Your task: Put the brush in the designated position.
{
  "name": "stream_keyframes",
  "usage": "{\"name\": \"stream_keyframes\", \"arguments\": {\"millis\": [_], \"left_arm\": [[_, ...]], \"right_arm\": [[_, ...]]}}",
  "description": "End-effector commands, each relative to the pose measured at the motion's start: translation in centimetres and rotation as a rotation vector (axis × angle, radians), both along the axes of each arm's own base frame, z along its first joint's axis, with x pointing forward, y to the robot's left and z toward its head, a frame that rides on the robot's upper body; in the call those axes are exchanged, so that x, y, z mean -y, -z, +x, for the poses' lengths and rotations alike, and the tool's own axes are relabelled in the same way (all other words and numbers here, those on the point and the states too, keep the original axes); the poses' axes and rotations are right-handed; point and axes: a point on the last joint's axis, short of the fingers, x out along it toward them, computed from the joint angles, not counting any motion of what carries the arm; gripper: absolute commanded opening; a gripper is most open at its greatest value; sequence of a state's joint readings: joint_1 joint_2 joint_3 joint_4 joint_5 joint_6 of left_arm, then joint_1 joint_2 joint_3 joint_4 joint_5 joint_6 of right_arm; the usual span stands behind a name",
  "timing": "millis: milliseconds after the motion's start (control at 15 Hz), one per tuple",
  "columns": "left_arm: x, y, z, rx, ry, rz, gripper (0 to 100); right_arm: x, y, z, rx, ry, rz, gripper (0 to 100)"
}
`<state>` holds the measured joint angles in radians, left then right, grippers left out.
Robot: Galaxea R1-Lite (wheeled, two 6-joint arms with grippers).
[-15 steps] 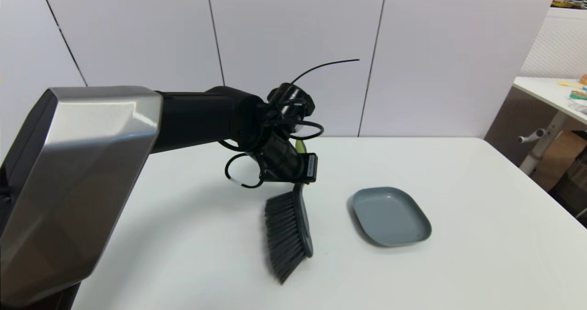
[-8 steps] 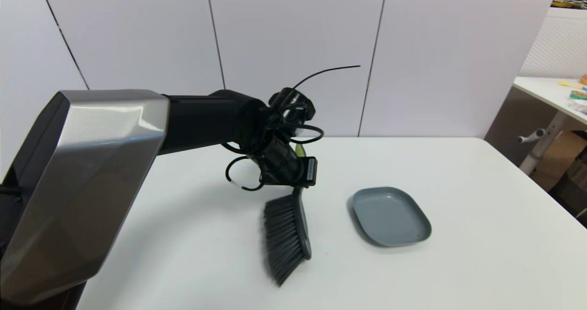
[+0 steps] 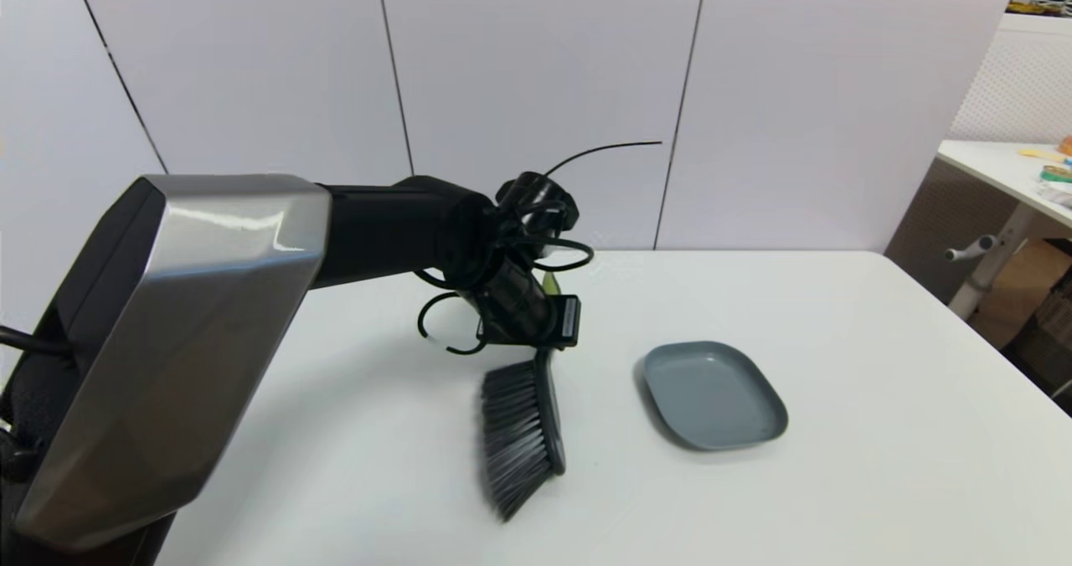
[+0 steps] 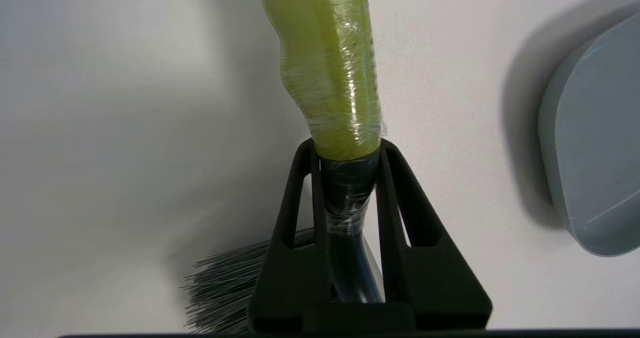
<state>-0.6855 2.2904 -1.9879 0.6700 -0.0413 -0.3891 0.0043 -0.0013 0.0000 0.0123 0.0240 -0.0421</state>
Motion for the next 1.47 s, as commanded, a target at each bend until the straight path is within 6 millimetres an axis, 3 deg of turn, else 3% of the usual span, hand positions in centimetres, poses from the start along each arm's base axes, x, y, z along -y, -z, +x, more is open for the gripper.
{"name": "stream_keyframes", "arguments": {"millis": [67,467,533,1000,1267,1467], "left_arm": [[0.1,0.4,0.2,-0.006,-0.003,0.002,0],[0.1,0.3,0.3,0.007,-0.007,-0.01,0],[0.1,0.3,0.3,0.007,-0.006,-0.011,100],[-0.1,-0.5,0.1,0.022,-0.004,-0.019,100],[-2.9,-5.6,-1.0,0.105,-0.034,-0.078,100],[-6.9,-10.5,-2.7,0.249,0.007,-0.075,100]], "right_arm": [[0.0,0.0,0.0,-0.003,-0.001,-0.001,100],[0.0,0.0,0.0,-0.003,-0.001,-0.001,100],[0.0,0.0,0.0,-0.003,-0.001,-0.001,100],[0.0,0.0,0.0,-0.003,-0.001,-0.001,100],[0.0,0.0,0.0,0.0,-0.001,-0.001,100],[0.0,0.0,0.0,-0.003,-0.001,-0.001,100]]}}
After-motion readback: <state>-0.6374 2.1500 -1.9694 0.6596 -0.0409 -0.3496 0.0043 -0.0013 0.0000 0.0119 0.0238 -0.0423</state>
